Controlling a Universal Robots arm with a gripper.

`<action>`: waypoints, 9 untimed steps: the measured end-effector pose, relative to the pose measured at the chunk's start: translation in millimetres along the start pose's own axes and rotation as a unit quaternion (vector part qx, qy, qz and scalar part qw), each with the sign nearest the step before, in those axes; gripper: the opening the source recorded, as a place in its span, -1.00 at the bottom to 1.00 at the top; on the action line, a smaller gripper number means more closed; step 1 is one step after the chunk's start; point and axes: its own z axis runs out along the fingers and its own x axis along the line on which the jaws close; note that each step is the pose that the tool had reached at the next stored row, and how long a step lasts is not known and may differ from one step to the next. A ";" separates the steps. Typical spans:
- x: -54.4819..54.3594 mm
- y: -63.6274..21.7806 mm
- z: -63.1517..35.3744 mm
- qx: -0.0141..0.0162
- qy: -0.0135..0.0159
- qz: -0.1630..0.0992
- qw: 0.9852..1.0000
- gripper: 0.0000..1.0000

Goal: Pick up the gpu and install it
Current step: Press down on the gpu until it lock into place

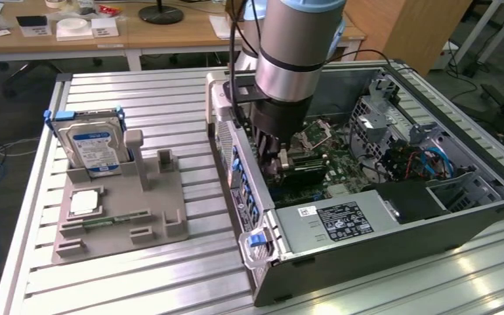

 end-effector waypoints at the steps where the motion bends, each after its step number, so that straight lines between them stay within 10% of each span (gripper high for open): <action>1: -0.3 0.8 0.4 0.000 0.000 0.000 1.000 -0.79; 9: -5.1 0.6 7.3 -0.003 0.000 0.000 1.000 -0.79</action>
